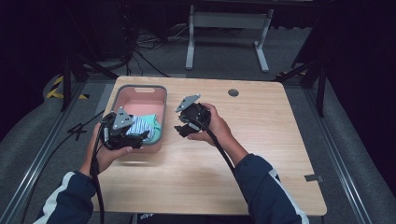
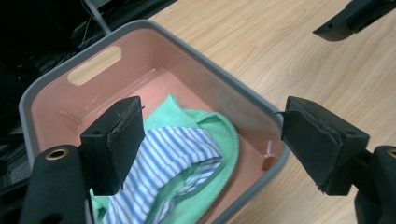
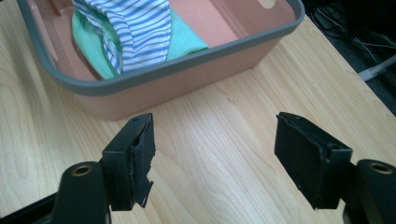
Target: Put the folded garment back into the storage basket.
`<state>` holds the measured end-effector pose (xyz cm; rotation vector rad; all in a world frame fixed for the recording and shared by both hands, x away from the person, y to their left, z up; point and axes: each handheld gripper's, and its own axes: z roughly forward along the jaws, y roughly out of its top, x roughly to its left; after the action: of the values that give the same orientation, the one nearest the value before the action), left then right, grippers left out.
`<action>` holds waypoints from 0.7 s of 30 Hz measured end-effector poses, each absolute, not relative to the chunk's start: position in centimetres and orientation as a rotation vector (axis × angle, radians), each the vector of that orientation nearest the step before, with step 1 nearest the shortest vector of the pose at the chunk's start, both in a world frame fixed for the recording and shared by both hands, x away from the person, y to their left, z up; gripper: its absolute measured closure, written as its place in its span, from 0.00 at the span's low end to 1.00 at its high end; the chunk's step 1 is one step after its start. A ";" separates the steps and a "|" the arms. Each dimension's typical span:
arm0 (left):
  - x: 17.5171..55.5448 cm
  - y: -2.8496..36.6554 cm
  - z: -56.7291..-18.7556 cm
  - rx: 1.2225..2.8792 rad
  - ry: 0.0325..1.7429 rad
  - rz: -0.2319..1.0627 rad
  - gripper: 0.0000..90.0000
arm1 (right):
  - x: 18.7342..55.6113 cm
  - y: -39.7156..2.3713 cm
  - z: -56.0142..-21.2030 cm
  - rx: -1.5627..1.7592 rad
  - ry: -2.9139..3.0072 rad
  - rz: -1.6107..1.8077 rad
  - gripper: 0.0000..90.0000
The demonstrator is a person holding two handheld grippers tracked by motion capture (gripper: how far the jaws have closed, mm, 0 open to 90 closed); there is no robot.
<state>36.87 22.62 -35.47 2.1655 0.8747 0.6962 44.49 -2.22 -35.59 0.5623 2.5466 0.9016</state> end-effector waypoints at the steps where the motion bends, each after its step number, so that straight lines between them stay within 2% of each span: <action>1: 36.7 22.4 -35.4 2.169 0.867 0.698 0.24 | 44.4 -2.6 -35.6 0.568 2.547 0.900 0.33; 21: 33.9 18.4 -37.1 2.245 0.689 0.654 0.23 | 41.5 -8.8 -36.3 0.603 2.518 0.856 0.34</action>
<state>33.88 18.39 -37.14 2.2448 0.6886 0.6536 41.51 -8.78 -36.28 0.6034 2.5182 0.8557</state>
